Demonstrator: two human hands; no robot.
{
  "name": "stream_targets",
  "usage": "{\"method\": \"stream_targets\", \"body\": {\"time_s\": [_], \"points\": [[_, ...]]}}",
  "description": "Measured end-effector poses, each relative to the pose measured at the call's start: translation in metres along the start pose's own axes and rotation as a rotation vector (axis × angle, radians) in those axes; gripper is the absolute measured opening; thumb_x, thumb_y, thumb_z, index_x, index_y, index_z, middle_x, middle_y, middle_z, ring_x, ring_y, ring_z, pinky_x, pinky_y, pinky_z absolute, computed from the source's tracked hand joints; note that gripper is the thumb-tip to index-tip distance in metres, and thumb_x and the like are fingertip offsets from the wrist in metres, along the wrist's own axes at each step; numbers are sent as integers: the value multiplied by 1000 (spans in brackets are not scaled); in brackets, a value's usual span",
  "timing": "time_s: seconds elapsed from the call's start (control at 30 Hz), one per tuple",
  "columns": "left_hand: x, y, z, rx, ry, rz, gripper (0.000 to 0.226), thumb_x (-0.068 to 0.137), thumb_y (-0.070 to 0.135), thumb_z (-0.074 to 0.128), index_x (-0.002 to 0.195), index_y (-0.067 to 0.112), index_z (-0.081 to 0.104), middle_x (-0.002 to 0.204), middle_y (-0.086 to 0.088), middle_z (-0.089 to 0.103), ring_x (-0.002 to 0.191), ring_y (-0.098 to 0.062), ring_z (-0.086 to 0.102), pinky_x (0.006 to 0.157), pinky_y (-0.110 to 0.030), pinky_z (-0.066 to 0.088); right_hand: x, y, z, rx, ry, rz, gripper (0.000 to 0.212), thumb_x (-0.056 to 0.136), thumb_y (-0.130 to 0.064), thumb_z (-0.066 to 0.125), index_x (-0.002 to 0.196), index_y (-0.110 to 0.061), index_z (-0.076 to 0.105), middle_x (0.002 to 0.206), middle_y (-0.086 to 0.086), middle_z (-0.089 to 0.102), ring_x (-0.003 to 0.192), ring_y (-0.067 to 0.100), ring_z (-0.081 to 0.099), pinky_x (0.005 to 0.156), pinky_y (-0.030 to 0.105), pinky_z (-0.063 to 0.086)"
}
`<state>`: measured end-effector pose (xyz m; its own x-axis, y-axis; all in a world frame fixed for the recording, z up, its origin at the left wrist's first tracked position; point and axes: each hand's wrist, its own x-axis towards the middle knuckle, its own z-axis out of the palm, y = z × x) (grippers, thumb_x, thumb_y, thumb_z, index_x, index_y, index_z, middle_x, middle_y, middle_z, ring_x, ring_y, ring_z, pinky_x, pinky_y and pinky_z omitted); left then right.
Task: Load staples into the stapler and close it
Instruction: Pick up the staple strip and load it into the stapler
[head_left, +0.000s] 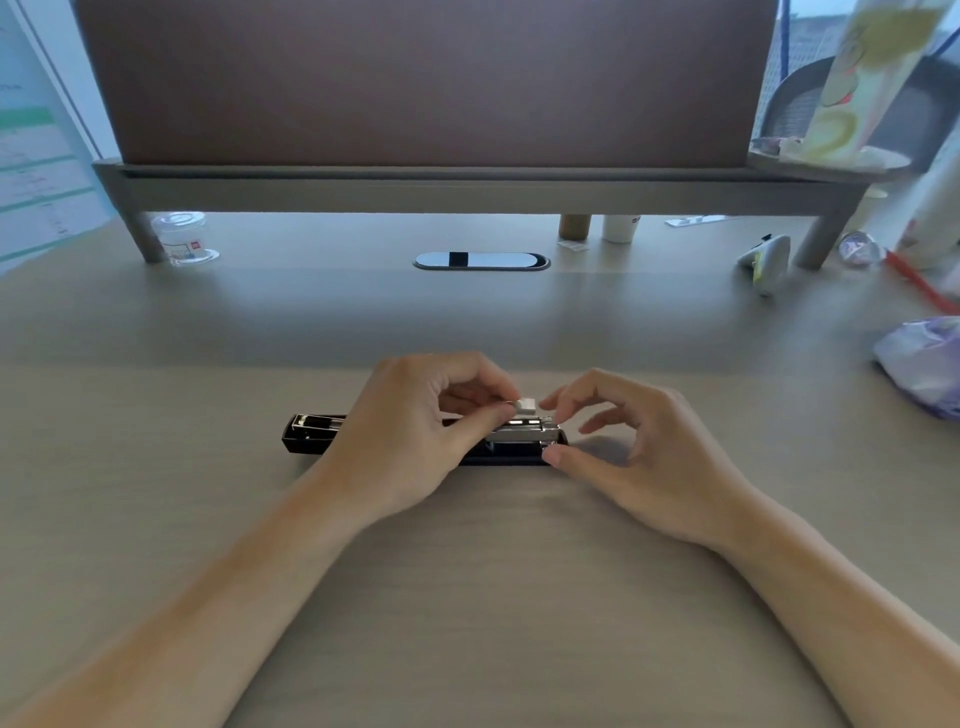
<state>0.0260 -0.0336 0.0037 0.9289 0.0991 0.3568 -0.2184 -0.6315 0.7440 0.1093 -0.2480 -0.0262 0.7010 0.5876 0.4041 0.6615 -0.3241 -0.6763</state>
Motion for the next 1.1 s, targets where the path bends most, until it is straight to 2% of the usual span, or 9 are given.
{"method": "stream_targets", "body": {"time_s": [0.2, 0.4, 0.43, 0.53, 0.6, 0.9, 1.1], "points": [[0, -1, 2, 45, -19, 31, 12, 87, 14, 81, 90, 25, 82, 83, 13, 81, 83, -1, 76, 79, -7, 51, 1, 0, 2, -22, -17, -37, 17, 86, -15, 82, 97, -25, 76, 99, -12, 79, 99, 12, 74, 84, 32, 59], [-1, -1, 4, 88, -21, 54, 12, 87, 19, 82, 91, 29, 82, 85, 16, 81, 87, 1, 75, 80, -5, 50, 1, 0, 2, -42, -12, -22, 16, 87, -14, 82, 96, -25, 77, 90, -17, 77, 91, 4, 72, 76, 14, 54], [-1, -1, 4, 102, -21, 58, 12, 87, 20, 82, 92, 30, 82, 85, 16, 80, 88, 1, 75, 81, -5, 50, 1, 0, 2, -42, -11, -14, 15, 87, -15, 82, 95, -26, 77, 90, -16, 77, 91, 5, 73, 76, 14, 54], [-2, -2, 5, 132, -22, 76, 11, 87, 23, 82, 94, 32, 83, 87, 18, 80, 89, 0, 74, 81, -7, 50, 2, 2, 1, -34, 0, -12, 13, 89, -17, 80, 95, -28, 77, 90, -12, 79, 90, 12, 75, 83, 29, 59], [-2, -2, 5, 133, -20, 83, 11, 87, 23, 82, 94, 31, 83, 87, 17, 80, 89, 0, 74, 81, -7, 50, 2, 2, 1, -23, 4, -11, 12, 90, -16, 79, 94, -27, 78, 90, -11, 80, 89, 12, 76, 85, 33, 60], [-2, -2, 3, 153, -22, 124, 12, 86, 19, 83, 92, 30, 84, 88, 18, 80, 89, 4, 74, 80, -2, 46, 2, 3, 1, -13, 9, -9, 11, 90, -16, 80, 94, -25, 79, 88, -10, 80, 85, 13, 76, 83, 31, 60], [-1, -6, 1, 246, -25, 185, 11, 87, 18, 82, 93, 27, 85, 91, 16, 82, 89, -1, 74, 80, -14, 52, 1, 0, 0, -24, 6, 8, 11, 89, -14, 80, 93, -25, 78, 89, -9, 80, 83, 11, 75, 80, 19, 57]]}}
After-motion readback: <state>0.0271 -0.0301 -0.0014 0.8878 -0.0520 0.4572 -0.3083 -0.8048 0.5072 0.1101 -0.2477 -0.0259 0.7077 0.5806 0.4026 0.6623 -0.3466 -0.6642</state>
